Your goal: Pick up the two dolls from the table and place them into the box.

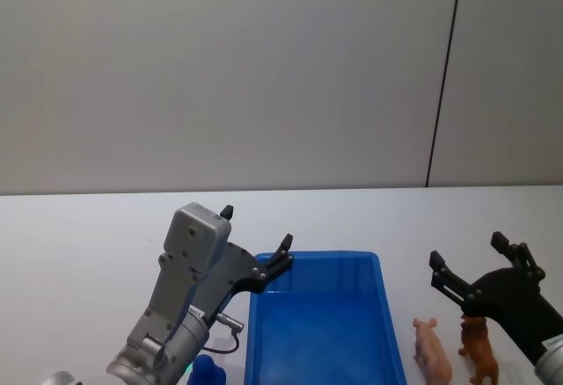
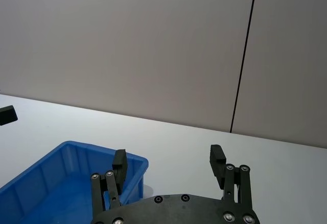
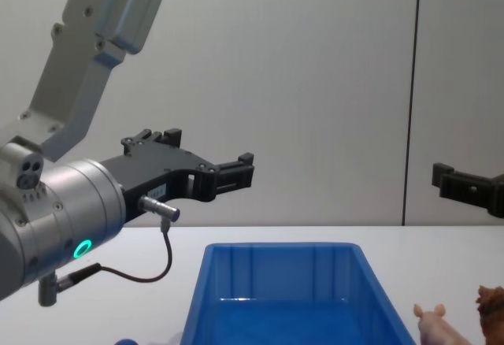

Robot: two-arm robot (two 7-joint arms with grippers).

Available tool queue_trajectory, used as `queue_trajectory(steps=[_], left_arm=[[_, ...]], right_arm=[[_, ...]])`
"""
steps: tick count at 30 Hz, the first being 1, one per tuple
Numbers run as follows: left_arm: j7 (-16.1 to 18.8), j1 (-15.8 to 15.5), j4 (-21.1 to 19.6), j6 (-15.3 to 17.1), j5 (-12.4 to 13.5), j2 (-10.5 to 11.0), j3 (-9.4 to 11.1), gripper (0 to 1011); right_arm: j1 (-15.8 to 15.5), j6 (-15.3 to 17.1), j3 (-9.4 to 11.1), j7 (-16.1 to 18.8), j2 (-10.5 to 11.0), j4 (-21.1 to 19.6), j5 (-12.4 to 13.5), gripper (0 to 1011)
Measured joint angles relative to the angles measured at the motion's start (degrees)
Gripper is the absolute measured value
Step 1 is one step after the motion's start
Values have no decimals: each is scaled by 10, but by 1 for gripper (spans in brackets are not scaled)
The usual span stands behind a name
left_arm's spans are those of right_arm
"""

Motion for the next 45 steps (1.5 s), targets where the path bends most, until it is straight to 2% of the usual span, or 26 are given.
queue_trajectory(steps=[24, 45], left_arm=[[0, 0, 0, 0, 0, 0, 0, 1001], [0, 0, 0, 0, 0, 0, 0, 1001]], right_arm=[[-1, 3, 4, -4, 2, 0, 2, 999], [-42, 63, 15, -61, 15, -25, 18, 999]])
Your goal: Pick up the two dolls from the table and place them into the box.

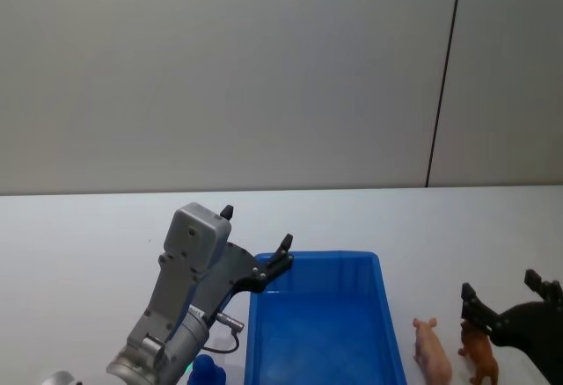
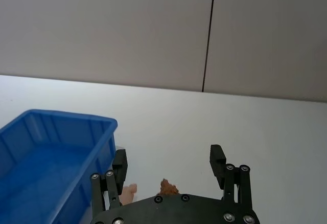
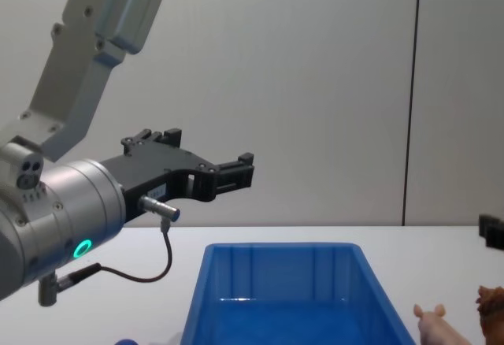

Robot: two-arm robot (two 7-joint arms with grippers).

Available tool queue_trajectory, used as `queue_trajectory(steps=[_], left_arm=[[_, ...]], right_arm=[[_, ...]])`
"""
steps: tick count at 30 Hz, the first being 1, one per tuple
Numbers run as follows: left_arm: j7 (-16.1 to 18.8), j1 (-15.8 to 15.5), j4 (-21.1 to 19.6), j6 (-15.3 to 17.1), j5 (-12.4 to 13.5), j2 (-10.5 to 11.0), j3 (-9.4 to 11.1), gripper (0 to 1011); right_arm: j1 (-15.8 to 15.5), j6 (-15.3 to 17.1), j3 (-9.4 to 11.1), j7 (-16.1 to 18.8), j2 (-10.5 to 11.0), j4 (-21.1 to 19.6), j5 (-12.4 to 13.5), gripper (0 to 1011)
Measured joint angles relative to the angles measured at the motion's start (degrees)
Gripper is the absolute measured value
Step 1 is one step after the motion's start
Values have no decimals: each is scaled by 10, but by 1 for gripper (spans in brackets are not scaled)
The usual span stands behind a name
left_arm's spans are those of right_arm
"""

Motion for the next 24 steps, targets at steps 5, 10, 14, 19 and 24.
queue_trajectory(steps=[5, 10, 14, 19, 24], left_arm=[[0, 0, 0, 0, 0, 0, 0, 1001], [0, 0, 0, 0, 0, 0, 0, 1001], [0, 0, 0, 0, 0, 0, 0, 1001], [0, 0, 0, 0, 0, 0, 0, 1001], [0, 0, 0, 0, 0, 0, 0, 1001]], right_arm=[[-10, 13, 1, -10, 1, -1, 4, 999], [-18, 24, 1, -17, 0, 2, 8, 999], [-23, 30, 1, -20, -2, 7, 10, 999], [-26, 37, 0, -22, -6, 18, 11, 999], [-27, 41, -1, -23, -10, 31, 10, 999]])
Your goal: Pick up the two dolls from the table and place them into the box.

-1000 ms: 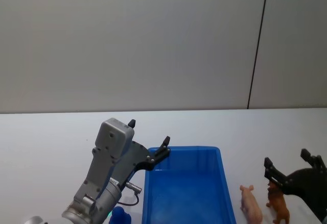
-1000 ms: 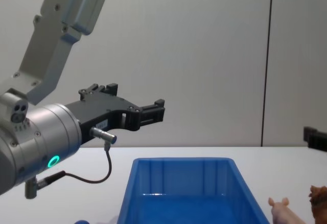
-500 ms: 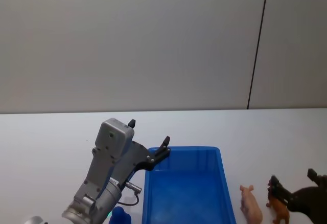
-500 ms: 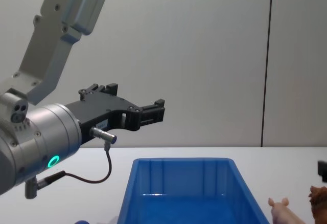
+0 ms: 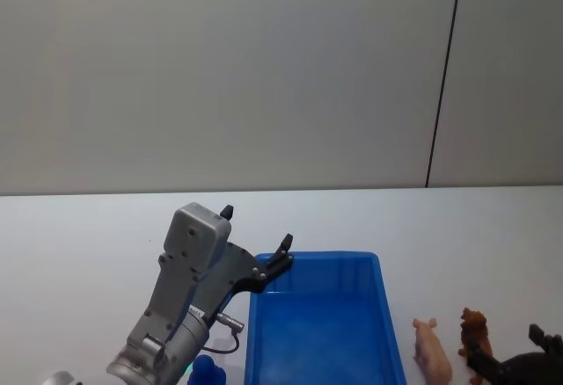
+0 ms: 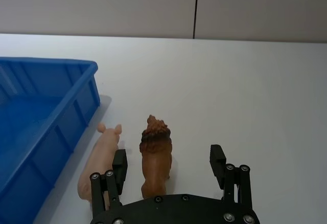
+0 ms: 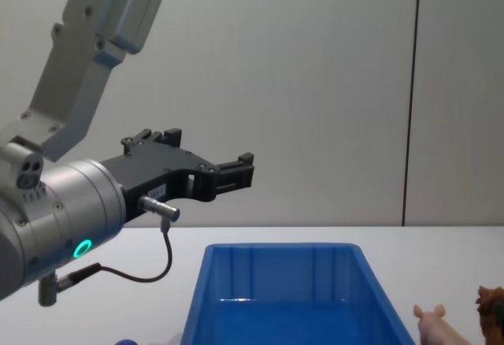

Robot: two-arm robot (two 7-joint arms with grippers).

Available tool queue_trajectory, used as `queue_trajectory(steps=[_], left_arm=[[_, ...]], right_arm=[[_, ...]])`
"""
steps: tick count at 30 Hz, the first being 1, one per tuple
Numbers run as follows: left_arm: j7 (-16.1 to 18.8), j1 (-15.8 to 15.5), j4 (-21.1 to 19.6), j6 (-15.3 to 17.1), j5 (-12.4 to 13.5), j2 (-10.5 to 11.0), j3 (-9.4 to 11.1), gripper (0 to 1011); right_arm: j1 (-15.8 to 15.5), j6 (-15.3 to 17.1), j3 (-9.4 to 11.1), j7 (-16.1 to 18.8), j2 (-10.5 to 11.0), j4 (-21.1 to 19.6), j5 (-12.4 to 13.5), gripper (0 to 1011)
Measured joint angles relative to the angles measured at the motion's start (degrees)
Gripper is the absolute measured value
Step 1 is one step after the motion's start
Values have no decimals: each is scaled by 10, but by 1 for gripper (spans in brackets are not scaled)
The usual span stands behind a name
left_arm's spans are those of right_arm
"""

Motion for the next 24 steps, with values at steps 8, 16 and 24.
queue_trajectory(steps=[8, 16, 24], left_arm=[[0, 0, 0, 0, 0, 0, 0, 1001], [0, 0, 0, 0, 0, 0, 0, 1001], [0, 0, 0, 0, 0, 0, 0, 1001]], right_arm=[[4, 2, -2, 6, -7, 22, -5, 999], [10, 3, -5, 14, -16, 43, -10, 881], [17, -2, -8, 24, -23, 63, -18, 643]])
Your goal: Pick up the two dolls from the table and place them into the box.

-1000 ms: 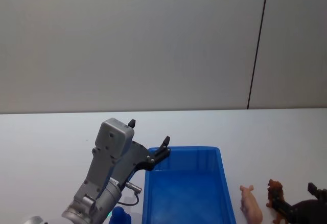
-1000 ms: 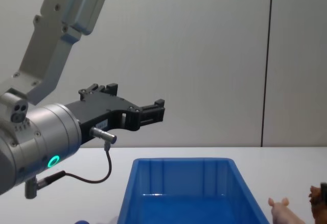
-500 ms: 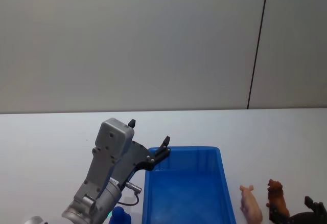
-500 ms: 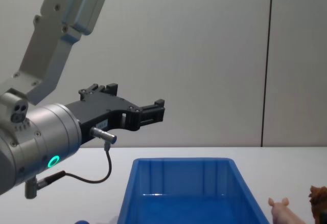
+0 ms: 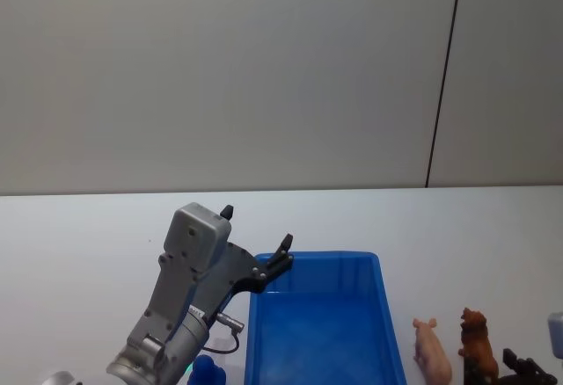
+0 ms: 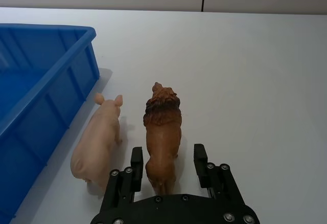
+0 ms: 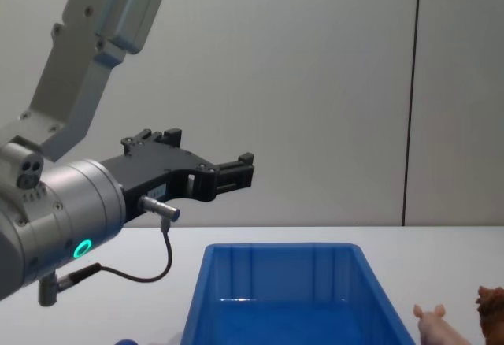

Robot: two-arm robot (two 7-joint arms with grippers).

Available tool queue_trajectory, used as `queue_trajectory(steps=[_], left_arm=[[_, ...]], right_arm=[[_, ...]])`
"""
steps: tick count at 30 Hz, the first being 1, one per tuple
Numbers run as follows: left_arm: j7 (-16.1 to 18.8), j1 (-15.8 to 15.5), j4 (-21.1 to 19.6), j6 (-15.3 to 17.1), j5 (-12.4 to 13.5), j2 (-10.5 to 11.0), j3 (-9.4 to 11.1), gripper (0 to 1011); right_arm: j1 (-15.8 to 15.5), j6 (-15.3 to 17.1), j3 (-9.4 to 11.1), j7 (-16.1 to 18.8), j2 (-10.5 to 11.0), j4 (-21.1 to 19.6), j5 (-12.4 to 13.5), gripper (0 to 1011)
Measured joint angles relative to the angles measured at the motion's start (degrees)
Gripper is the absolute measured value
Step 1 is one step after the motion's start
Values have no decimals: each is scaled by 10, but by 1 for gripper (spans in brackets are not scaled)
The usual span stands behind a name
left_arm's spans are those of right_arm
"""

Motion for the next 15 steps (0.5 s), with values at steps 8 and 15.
queue_trajectory(steps=[8, 15], left_arm=[[0, 0, 0, 0, 0, 0, 0, 1001], [0, 0, 0, 0, 0, 0, 0, 1001]], right_arm=[[3, -5, -2, 6, -4, 6, -10, 404], [1, -10, -3, 10, -5, -3, -23, 297]])
